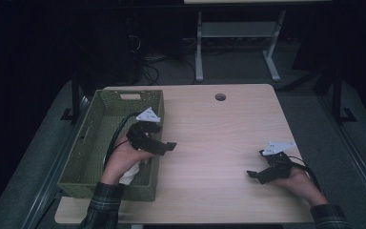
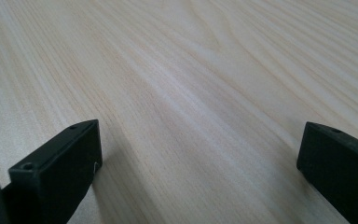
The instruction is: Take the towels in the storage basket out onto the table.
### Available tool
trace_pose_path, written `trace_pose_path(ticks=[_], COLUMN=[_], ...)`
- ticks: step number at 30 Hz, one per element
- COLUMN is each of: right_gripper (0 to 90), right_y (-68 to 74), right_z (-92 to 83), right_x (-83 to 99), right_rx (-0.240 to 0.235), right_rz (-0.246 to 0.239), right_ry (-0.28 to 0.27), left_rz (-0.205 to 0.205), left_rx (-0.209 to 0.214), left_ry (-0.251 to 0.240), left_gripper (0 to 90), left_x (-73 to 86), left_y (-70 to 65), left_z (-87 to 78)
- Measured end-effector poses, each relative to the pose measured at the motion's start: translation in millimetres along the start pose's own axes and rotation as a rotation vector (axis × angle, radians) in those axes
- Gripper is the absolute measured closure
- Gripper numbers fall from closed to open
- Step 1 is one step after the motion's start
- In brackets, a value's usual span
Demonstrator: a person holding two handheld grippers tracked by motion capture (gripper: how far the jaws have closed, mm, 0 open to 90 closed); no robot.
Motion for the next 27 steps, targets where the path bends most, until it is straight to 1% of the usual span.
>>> trace_pose_path(ticks=[1,2,5,8,9,13,17,19,20,22,23,24,25,27], right_gripper=[0.0,0.0,0.0,0.0,0.0,0.0,0.0,0.0,0.0,0.0,0.0,0.0,0.0,0.0], right_y=[0.0,-0.1,0.0,0.0,0.0,0.0,0.0,0.0,0.0,0.0,0.0,0.0,0.0,0.0], right_z=[0.1,0.0,0.0,0.0,0.0,0.0,0.0,0.0,0.0,0.0,0.0,0.0,0.0,0.0], right_x=[0.0,0.0,0.0,0.0,0.0,0.0,0.0,0.0,0.0,0.0,0.0,0.0,0.0,0.0], right_rx=[-0.001,0.0,0.0,0.0,0.0,0.0,0.0,0.0,0.0,0.0,0.0,0.0,0.0,0.0], right_rz=[-0.001,-0.001,0.0,0.0,0.0,0.001,0.0,0.0,0.0,0.0,0.0,0.0,0.0,0.0], right_ry=[-0.001,-0.001,0.0,0.0,0.0,0.0,0.0,0.0,0.0,0.0,0.0,0.0,0.0,0.0], left_rz=[-0.013,-0.011,-0.025,-0.027,-0.027,-0.034,-0.038,-0.049,-0.047,-0.057,-0.066,-0.059,-0.059,-0.049], left_rx=[-0.006,-0.01,-0.024,-0.037,-0.037,-0.071,-0.105,-0.113,-0.117,-0.133,-0.139,-0.149,-0.157,-0.163], left_ry=[-0.008,-0.008,-0.016,-0.024,-0.024,-0.02,-0.016,-0.016,-0.016,-0.011,-0.012,-0.007,-0.004,-0.005], left_gripper=[13.9,13.8,13.8,13.8,13.8,13.8,13.8,13.8,13.8,13.8,13.9,14.0,14.0,14.0], left_x=[0.1,0.7,1.7,3.8,3.8,9.0,14.7,19.4,20.9,25.5,27.0,29.6,31.7,34.9], left_y=[1.4,4.3,9.1,15.5,15.5,27.2,37.2,42.0,44.4,50.1,51.3,54.7,56.7,60.7], left_z=[-1.7,-4.6,-10.1,-16.4,-16.4,-26.5,-33.3,-36.8,-38.1,-41.6,-42.3,-44.3,-45.5,-47.6])
Point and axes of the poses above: each handheld gripper's, and its own axes: z roughly forward along the jaws, x roughly out of its underside, y roughly to its left, the point moved 7 cm from there along z, roughly forward along the jaws, and after that the axes turned 15 degrees about -y, right-handed, at the moved point
